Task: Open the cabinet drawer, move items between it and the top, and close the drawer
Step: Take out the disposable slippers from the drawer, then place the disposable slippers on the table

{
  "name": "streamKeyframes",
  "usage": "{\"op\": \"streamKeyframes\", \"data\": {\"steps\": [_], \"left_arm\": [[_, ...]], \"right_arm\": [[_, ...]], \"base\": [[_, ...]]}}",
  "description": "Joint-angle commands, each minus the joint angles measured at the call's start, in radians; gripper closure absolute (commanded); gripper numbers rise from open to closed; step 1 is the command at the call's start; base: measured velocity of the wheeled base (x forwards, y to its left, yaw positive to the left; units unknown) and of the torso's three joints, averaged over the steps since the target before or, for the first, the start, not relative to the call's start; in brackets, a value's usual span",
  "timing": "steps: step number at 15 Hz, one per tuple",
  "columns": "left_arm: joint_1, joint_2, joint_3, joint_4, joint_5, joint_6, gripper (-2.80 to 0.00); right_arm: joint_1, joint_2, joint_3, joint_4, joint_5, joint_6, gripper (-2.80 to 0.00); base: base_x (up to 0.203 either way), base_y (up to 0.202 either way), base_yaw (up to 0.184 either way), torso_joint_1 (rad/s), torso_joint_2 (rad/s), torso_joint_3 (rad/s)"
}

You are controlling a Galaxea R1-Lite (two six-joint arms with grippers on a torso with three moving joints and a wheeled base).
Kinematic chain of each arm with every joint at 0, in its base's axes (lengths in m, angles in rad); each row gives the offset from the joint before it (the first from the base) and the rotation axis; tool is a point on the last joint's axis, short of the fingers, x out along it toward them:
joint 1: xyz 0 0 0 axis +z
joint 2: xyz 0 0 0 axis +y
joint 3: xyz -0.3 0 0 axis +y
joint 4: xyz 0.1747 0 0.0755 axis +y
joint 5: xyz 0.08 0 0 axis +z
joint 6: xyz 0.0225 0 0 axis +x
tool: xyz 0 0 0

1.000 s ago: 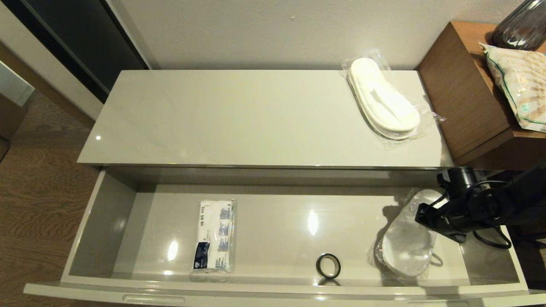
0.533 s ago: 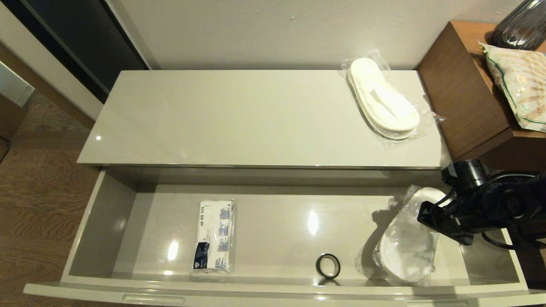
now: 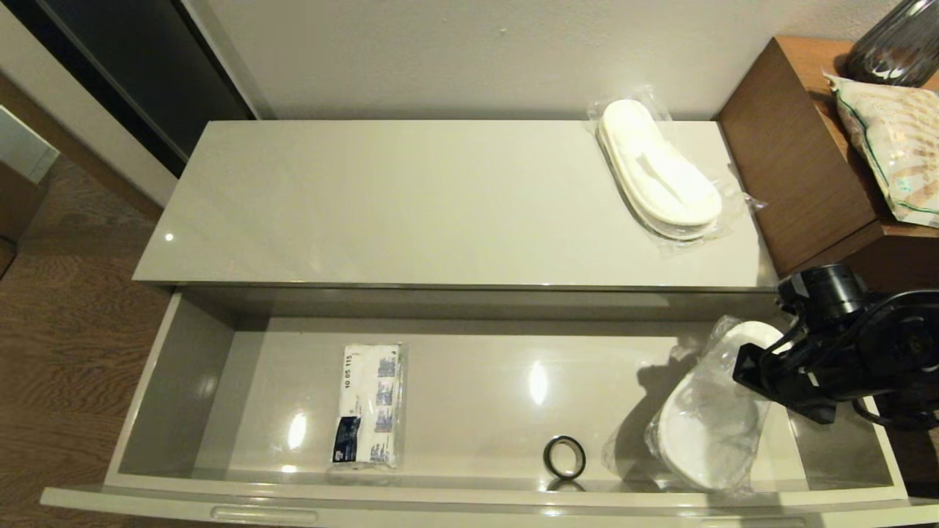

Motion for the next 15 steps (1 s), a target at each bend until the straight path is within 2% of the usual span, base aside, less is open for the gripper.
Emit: {"op": "streamKeyframes", "data": {"steps": [1, 4, 6, 8, 12, 15], "left_arm": [[0.000, 0.000, 0.000, 0.000, 0.000, -0.001, 0.00], [0.000, 0.000, 0.000, 0.000, 0.000, -0.001, 0.00], [0.000, 0.000, 0.000, 0.000, 0.000, -0.001, 0.00], [0.000, 0.000, 0.000, 0.000, 0.000, -0.001, 0.00], [0.000, 0.000, 0.000, 0.000, 0.000, -0.001, 0.00], [0.000, 0.000, 0.000, 0.000, 0.000, -0.001, 0.00]], "right_arm": [[0.001, -0.059, 0.000, 0.025, 0.000, 0.003, 0.00], [0.009, -0.127, 0.000, 0.087, 0.001, 0.011, 0.00], [0.028, -0.165, -0.004, 0.132, 0.001, 0.046, 0.00], [0.049, -0.185, -0.013, 0.159, -0.002, 0.100, 0.00], [0.127, -0.201, -0.024, 0.184, -0.040, 0.280, 0.00], [0.159, -0.227, -0.030, 0.210, -0.095, 0.336, 0.00]], "base": [[0.000, 0.000, 0.000, 0.000, 0.00, 0.000], [0.000, 0.000, 0.000, 0.000, 0.00, 0.000], [0.000, 0.000, 0.000, 0.000, 0.00, 0.000], [0.000, 0.000, 0.000, 0.000, 0.00, 0.000], [0.000, 0.000, 0.000, 0.000, 0.00, 0.000], [0.000, 0.000, 0.000, 0.000, 0.00, 0.000]]}}
